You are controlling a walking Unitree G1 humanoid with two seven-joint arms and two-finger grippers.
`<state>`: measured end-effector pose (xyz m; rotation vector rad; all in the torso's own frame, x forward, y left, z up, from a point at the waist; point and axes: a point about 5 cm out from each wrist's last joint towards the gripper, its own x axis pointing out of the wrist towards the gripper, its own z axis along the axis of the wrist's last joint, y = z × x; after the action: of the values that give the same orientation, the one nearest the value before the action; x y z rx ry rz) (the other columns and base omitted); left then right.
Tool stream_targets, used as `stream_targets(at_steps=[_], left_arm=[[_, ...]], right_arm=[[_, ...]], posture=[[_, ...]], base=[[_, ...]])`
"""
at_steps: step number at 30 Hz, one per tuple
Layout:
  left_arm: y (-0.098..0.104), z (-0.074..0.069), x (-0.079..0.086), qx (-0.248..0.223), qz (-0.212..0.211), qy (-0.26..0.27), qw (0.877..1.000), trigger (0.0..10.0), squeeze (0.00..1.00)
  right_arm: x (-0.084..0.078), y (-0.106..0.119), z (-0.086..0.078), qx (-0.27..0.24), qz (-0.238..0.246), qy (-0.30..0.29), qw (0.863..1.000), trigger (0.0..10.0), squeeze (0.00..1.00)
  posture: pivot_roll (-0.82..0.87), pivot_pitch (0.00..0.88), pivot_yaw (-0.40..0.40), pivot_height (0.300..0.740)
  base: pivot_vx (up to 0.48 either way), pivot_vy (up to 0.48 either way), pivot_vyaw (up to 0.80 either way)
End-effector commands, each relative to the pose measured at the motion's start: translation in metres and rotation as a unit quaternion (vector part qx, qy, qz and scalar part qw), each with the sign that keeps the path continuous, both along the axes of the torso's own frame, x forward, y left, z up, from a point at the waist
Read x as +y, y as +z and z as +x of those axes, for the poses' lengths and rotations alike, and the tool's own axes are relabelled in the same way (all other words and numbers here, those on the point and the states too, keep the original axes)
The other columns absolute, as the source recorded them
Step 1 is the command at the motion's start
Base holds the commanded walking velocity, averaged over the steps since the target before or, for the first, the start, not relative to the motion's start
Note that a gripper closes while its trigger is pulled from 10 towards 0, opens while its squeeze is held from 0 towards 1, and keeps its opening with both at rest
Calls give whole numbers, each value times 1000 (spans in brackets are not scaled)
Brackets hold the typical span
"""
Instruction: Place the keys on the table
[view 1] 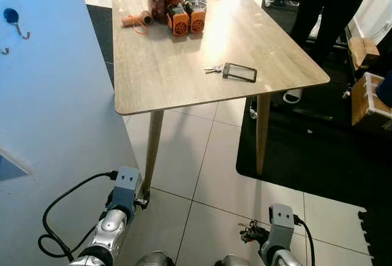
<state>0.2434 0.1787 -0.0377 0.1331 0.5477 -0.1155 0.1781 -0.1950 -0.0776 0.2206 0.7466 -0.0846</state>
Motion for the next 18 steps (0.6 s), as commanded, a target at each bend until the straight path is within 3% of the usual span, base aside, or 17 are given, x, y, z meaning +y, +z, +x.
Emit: stream_targets(at_steps=[1, 18], left_arm=[[-7, -8, -5, 20, -3, -3, 1000, 10000, 0], [-9, -10, -13, 21, -7, -12, 1000, 10000, 0]], right_arm=[[-1, -1, -3, 7, -2, 4, 1000, 10000, 0], [-4, -1, -1, 7, -7, 13, 1000, 10000, 0]], posture=[[37, 81, -24, 740], [32, 86, -31, 740]], base=[[0, 0, 0], [0, 0, 0]])
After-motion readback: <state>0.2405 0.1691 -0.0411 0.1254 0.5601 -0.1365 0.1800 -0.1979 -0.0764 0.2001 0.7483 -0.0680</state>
